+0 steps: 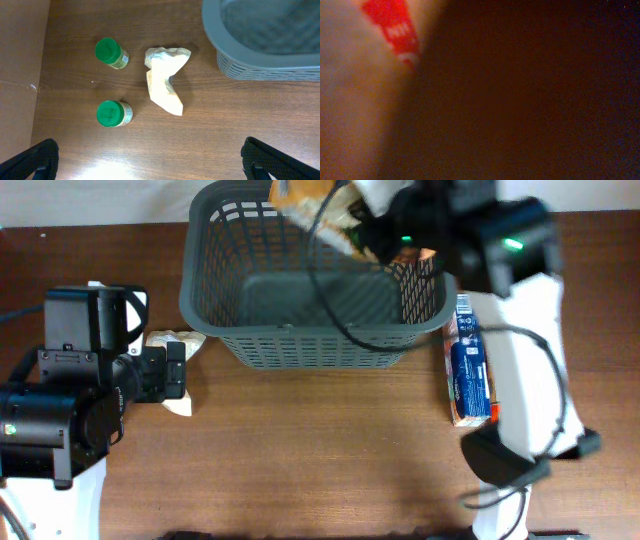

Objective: Pack container
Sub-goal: 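Lift the snack bag with the right gripper and drop it into the basket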

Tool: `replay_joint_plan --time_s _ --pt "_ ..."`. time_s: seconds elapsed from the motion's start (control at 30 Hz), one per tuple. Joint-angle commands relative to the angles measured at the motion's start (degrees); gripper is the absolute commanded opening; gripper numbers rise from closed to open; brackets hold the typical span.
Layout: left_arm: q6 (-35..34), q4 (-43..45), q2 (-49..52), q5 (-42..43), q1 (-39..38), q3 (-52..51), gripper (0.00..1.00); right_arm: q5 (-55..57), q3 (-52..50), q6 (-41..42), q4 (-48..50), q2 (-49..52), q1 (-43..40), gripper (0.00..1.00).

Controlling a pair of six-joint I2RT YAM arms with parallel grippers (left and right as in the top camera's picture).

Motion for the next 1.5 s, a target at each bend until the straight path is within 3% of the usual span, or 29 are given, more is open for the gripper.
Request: replay_joint_plan --time_s 0.0,0.7,1.1,1.23,1.3,1.47 --pt "-0.4 -0.1 0.1 -0.4 0.3 -0.3 0.99 1.0 1.2 -7.1 1.4 1.2 0.4 0.04" --pt "-0.4 -0.1 0.1 -0.4 0.3 -0.3 0.99 0.7 -0.3 -6.1 -15.7 16.7 -1.4 0.04" --pt "-0.4 -0.1 0.1 -0.4 0.3 -0.3 0.99 0.3 -7.8 -2.1 -16.0 17.7 -1.9 0.05" --pt "-0.4 -0.1 0.1 -0.4 0.3 -0.3 0.99 0.4 -7.3 -2.1 -15.0 17.2 -1.9 0.14" --pt "-0.4 -0.1 0.1 -0.4 0.3 -0.3 0.99 0.6 -5.7 -2.1 -14.8 16.5 -2.2 0.24" --pt "-0.4 -0.1 0.1 -0.4 0.3 -0.3 0.99 2.8 6.9 1.6 -14.6 10.0 -2.5 0.38"
